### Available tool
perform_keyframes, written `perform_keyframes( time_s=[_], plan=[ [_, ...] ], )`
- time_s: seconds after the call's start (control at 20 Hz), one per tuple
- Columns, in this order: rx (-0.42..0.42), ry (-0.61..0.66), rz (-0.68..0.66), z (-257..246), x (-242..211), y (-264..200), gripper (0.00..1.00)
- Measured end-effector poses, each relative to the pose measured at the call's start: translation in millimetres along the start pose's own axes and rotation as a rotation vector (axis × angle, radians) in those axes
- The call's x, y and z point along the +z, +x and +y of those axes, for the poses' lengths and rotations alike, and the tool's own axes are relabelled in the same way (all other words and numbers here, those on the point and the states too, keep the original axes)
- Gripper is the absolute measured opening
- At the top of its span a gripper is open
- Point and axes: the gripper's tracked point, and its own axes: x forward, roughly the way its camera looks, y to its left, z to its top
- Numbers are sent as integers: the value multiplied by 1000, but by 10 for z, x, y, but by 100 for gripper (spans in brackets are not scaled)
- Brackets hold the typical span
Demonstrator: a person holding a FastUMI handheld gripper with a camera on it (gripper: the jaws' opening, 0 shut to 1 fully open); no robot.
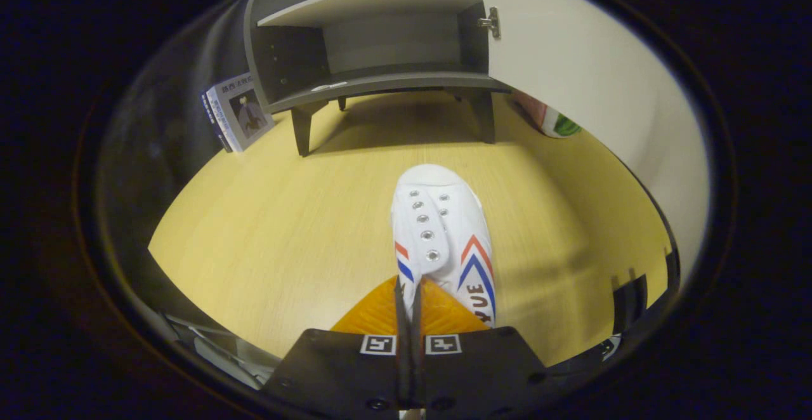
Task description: Open the shoe cabinet door, grab the shoes and put them into the shoe cabinet, then close the shoe cabinet door.
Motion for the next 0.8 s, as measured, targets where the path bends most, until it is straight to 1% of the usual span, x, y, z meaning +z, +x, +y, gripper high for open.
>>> perform_keyframes(
  time_s=[0.2,0.45,0.65,0.8],
  plan=[
    [-4,3,-35,15,137,-117,3],
    [-28,12,-120,2,509,-262,3],
    [-40,60,-142,39,643,-357,3],
    [-53,68,-175,91,820,-435,2]
  ],
)
